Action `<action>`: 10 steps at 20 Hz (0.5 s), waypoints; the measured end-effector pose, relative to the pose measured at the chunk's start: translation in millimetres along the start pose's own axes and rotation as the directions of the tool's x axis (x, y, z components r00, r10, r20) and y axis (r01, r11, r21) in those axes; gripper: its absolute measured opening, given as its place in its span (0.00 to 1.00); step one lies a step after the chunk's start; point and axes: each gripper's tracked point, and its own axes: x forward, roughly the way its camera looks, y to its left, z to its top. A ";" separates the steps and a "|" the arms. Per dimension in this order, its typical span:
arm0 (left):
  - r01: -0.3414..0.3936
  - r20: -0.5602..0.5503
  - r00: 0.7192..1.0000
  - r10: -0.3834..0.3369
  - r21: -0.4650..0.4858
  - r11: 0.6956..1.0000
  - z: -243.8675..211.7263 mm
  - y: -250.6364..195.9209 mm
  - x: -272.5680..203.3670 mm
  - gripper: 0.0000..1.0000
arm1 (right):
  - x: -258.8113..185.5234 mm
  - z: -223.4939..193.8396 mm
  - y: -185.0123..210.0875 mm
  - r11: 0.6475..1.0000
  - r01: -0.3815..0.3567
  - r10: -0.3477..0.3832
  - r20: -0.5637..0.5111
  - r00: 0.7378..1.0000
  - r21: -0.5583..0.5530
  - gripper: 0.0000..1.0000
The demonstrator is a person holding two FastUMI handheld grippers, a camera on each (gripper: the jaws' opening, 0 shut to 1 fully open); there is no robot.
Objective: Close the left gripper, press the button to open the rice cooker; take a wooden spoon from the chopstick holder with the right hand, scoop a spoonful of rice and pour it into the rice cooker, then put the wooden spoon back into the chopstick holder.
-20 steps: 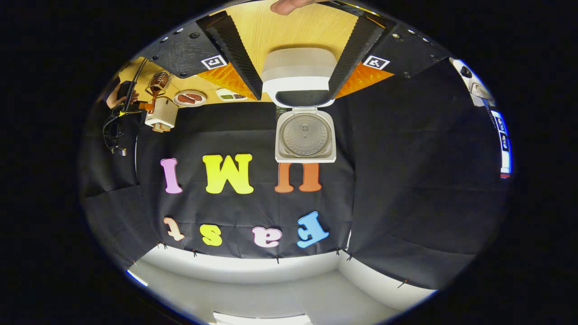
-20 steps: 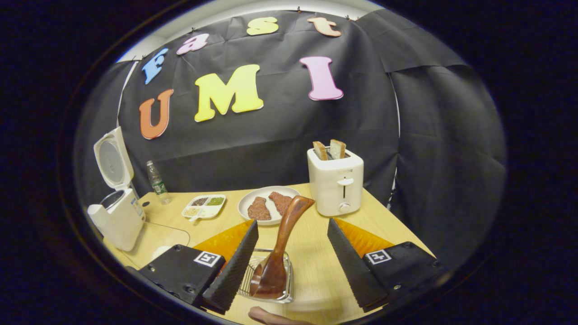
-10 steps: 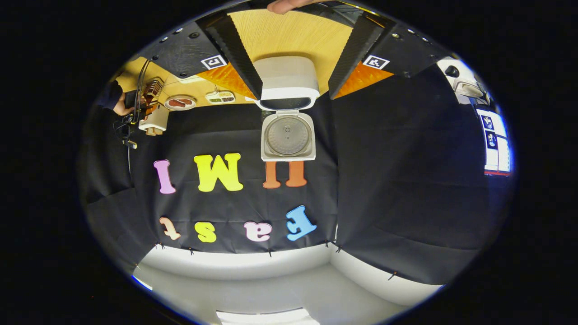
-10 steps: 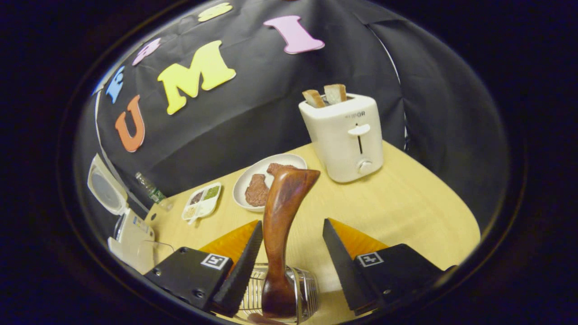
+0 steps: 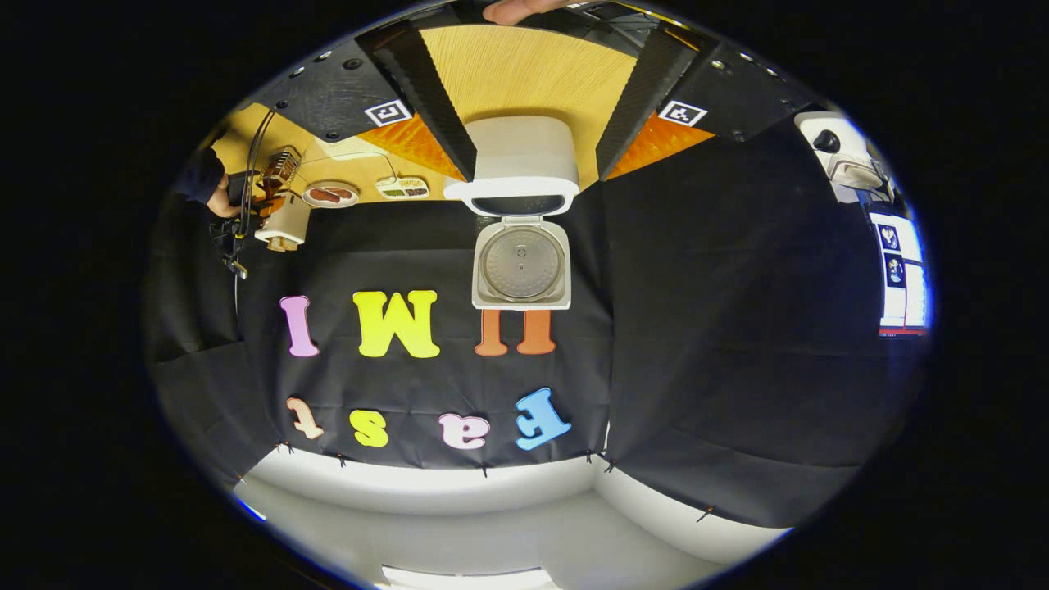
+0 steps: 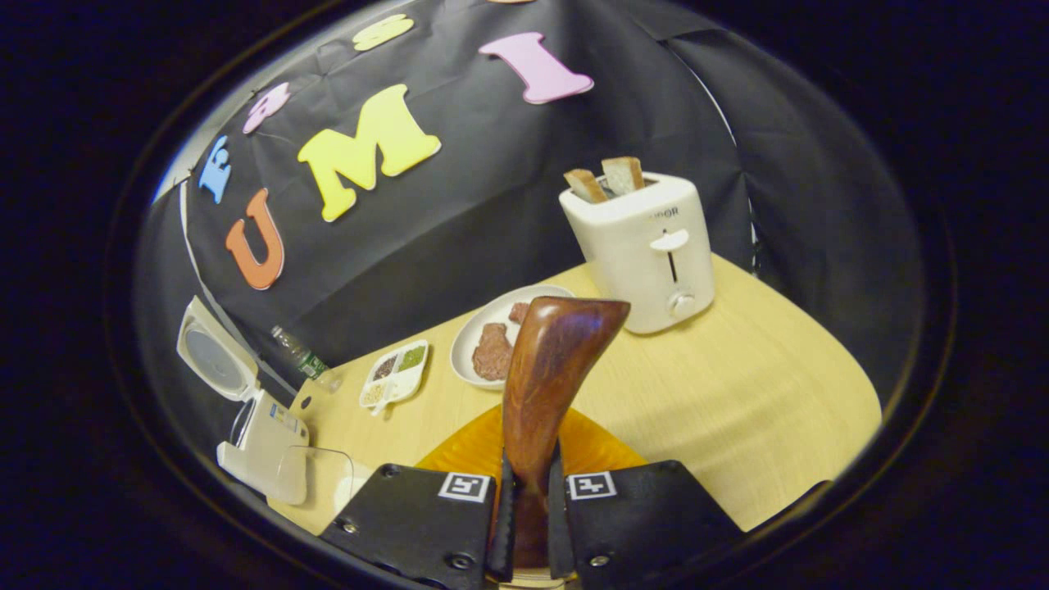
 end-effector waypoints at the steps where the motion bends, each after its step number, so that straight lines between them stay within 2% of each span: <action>1: 0.004 0.000 1.000 -0.004 0.002 1.000 -0.8 0.1 -1.4 0.94 | -6.9 7.4 3.3 1.000 0.001 -0.001 0.024 1.000 -0.010 0.21; 8: 0.056 0.033 0.998 -0.057 0.008 0.998 0.3 -8.2 -16.8 0.94 | -58.4 48.2 26.3 0.992 0.050 -0.032 0.158 0.987 -0.112 0.22; 9: 0.063 0.035 0.997 -0.063 0.004 0.998 -0.5 -8.7 -19.0 0.84 | -66.0 51.6 35.0 0.991 0.049 -0.027 0.170 0.985 -0.126 0.21; 10: 0.068 0.039 0.997 -0.068 0.000 0.998 0.6 -9.7 -21.5 0.94 | -73.5 54.7 45.0 0.990 0.045 -0.019 0.181 0.983 -0.137 0.21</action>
